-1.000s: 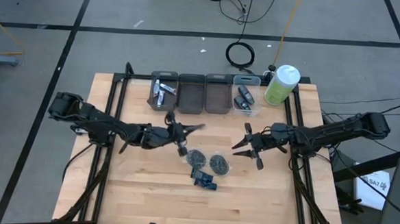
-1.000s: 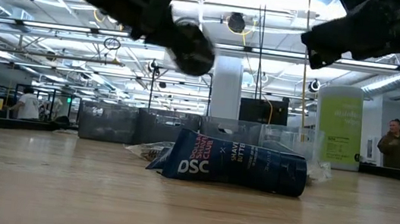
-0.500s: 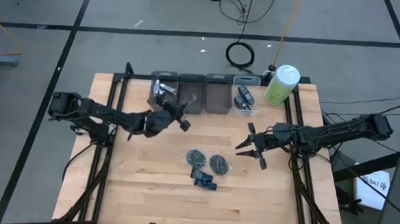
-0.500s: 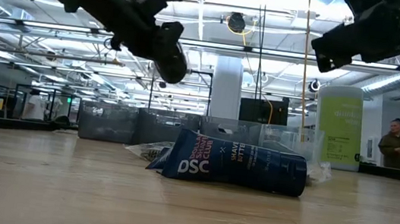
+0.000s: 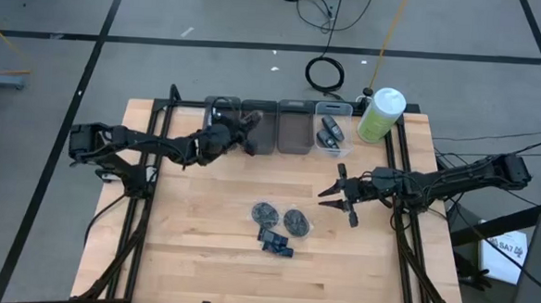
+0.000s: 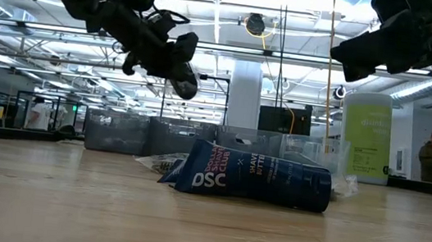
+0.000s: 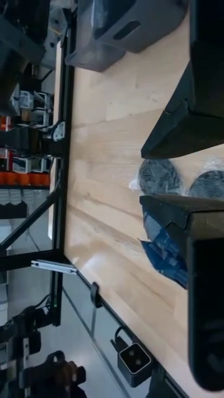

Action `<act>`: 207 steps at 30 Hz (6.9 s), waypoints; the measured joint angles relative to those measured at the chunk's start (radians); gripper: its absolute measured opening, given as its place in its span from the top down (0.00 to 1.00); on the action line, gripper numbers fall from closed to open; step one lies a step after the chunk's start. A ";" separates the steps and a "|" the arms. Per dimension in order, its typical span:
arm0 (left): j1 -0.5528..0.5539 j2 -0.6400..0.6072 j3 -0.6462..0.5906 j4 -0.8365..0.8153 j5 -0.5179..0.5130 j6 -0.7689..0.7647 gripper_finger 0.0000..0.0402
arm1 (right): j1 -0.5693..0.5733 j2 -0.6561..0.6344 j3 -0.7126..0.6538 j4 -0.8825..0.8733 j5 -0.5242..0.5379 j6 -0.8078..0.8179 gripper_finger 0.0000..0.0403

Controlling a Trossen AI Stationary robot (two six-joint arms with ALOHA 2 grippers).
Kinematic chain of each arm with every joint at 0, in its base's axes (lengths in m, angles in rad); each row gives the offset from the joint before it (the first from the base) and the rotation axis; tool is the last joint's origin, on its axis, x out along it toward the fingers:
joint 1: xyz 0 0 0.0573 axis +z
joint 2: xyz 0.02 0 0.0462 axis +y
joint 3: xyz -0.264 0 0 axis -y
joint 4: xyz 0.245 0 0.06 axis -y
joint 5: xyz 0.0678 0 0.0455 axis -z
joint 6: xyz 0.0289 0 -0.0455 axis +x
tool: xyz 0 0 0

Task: Pick & Place Travel size toiletries
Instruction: Put the top hairbrush into the middle black bin, then put the left hairbrush into the middle black bin

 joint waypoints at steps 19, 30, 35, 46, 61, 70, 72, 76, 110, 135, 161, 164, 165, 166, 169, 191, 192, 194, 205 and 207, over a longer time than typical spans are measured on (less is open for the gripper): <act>0.048 0.000 0.000 0.012 0.053 -0.062 0.48 | 0.000 0.000 0.000 0.003 -0.014 0.008 0.77; 0.039 0.000 0.000 0.008 0.091 -0.072 0.36 | 0.000 0.000 0.000 0.003 -0.014 0.008 0.77; 0.031 0.000 0.000 0.008 0.238 -0.073 0.36 | 0.000 0.000 0.000 0.003 -0.014 0.008 0.76; -0.091 -0.001 0.000 -0.030 0.617 -0.018 0.37 | 0.000 0.000 0.000 0.003 -0.014 0.008 0.77; -0.528 0.072 0.252 -0.444 0.334 0.119 0.36 | 0.000 0.000 0.000 0.003 -0.014 0.008 0.76; -0.552 0.304 0.370 -0.515 0.357 0.231 0.36 | 0.000 0.001 -0.001 0.002 -0.014 0.011 0.77; -0.551 0.335 0.373 -0.507 0.358 0.214 0.36 | 0.000 0.001 -0.001 -0.002 -0.014 0.012 0.76; -0.545 0.381 0.373 -0.515 0.359 0.165 0.36 | 0.000 0.001 -0.001 -0.007 -0.014 0.012 0.77; -0.495 0.460 0.372 -0.517 0.332 0.059 0.75 | 0.000 0.001 -0.001 -0.013 -0.014 0.012 0.77; -0.494 0.460 0.372 -0.476 0.330 0.118 0.98 | 0.000 0.001 -0.001 -0.013 -0.014 0.012 0.77; -0.510 0.138 0.348 -0.523 0.338 0.299 1.00 | 0.000 0.000 0.000 -0.028 -0.014 0.026 0.77; -0.508 0.058 0.289 -0.504 0.333 0.299 0.99 | 0.000 0.000 0.000 -0.036 -0.014 0.034 0.77; -0.507 0.030 0.260 -0.488 0.328 0.296 0.99 | 0.001 0.000 0.000 -0.035 -0.014 0.034 0.77; -0.507 0.007 0.229 -0.449 0.327 0.293 0.99 | 0.001 0.000 0.000 -0.036 -0.014 0.034 0.77; -0.507 -0.066 0.115 -0.317 0.322 0.290 0.99 | 0.001 0.000 0.000 -0.037 -0.014 0.034 0.77; -0.504 -0.195 -0.201 0.166 0.278 0.285 0.99 | 0.001 0.000 0.000 -0.035 -0.014 0.034 0.77; -0.504 -0.195 -0.201 0.165 0.278 0.285 1.00 | 0.001 0.000 0.000 -0.035 -0.014 0.034 0.77; -0.503 -0.195 -0.201 0.165 0.277 0.284 0.99 | 0.001 0.000 0.000 -0.035 -0.014 0.034 0.77; -0.512 -0.304 -0.200 0.050 0.277 0.344 1.00 | -0.005 -0.120 -0.001 -0.163 -0.016 0.019 0.77; -0.513 -0.352 -0.204 -0.033 0.277 0.323 0.99 | -0.005 -0.172 -0.001 -0.200 -0.015 0.019 0.77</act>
